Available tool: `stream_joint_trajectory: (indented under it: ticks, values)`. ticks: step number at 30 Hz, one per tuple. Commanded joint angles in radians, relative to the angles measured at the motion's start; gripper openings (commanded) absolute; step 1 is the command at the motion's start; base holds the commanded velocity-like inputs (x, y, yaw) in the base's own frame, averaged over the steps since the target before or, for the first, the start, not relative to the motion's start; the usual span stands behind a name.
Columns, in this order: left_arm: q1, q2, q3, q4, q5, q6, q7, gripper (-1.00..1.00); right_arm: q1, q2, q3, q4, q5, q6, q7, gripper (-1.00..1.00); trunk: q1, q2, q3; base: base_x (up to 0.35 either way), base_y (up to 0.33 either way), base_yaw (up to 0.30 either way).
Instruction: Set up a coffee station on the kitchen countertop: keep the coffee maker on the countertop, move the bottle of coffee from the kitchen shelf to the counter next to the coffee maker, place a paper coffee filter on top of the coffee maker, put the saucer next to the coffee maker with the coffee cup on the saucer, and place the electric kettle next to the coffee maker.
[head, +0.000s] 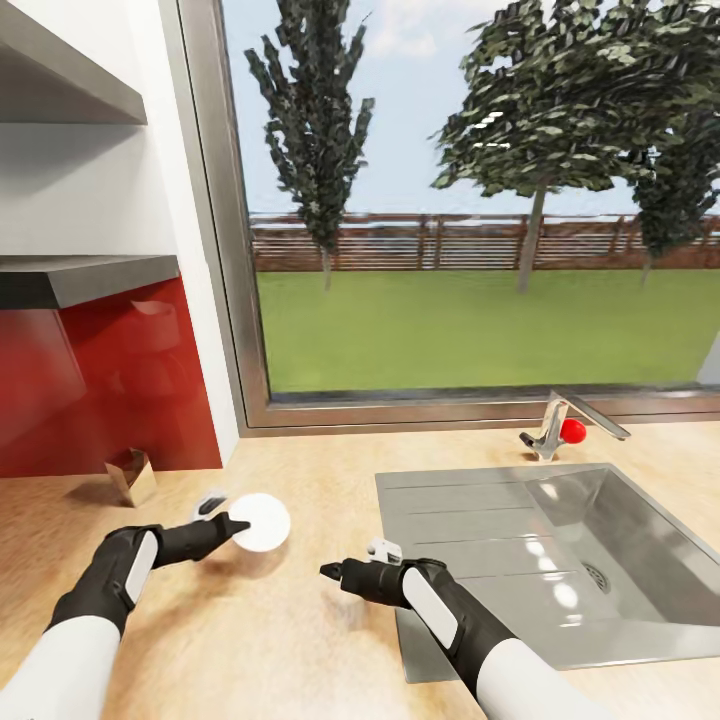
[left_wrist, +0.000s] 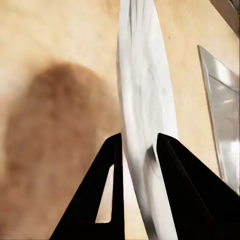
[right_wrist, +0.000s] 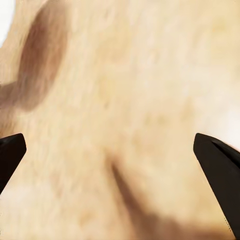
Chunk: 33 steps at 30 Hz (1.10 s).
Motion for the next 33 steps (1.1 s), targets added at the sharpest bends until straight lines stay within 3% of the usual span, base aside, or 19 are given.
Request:
stream_joint_trajectory:
  ticks: [1, 5, 6, 8, 11, 33]
  values:
    - [0.0, 0.001, 0.001, -0.016, 0.007, 0.031, -0.003, -1.0, 0.0, 0.0, 0.001, 0.0, 0.008, 0.002, 0.0, 1.0, 0.0, -0.001, -0.001, 0.0, 0.0, 0.0]
    - [0.005, 0.021, -0.001, -0.076, 0.014, 0.1, -0.037, -1.0, 0.0, 0.0, 0.002, -0.003, 0.008, 0.002, 0.0, 1.0, 0.0, -0.001, -0.001, 0.0, 0.0, 0.0]
    - [0.01, 0.048, -0.006, -0.109, 0.015, 0.149, -0.107, -1.0, 0.0, 0.0, 0.002, -0.004, 0.008, 0.002, 0.001, 1.0, 0.0, -0.001, -0.001, 0.0, 0.0, 0.0]
    - [0.012, 0.07, -0.008, -0.118, 0.014, 0.165, -0.165, -1.0, 0.0, 0.0, 0.002, -0.005, 0.008, 0.002, 0.001, 1.0, 0.0, -0.001, -0.001, 0.0, 0.0, 0.0]
    - [0.012, 0.081, -0.009, -0.122, 0.014, 0.17, -0.192, -1.0, 0.0, 0.0, 0.003, -0.006, 0.008, 0.002, 0.001, 1.0, 0.0, -0.001, -0.001, -0.006, 0.0, 0.0]
    - [0.012, 0.086, -0.011, -0.123, 0.014, 0.166, -0.206, -1.0, 0.0, 0.0, 0.004, -0.011, 0.008, 0.002, 0.004, 1.0, 0.0, -0.001, 0.002, -0.301, 0.0, 0.004]
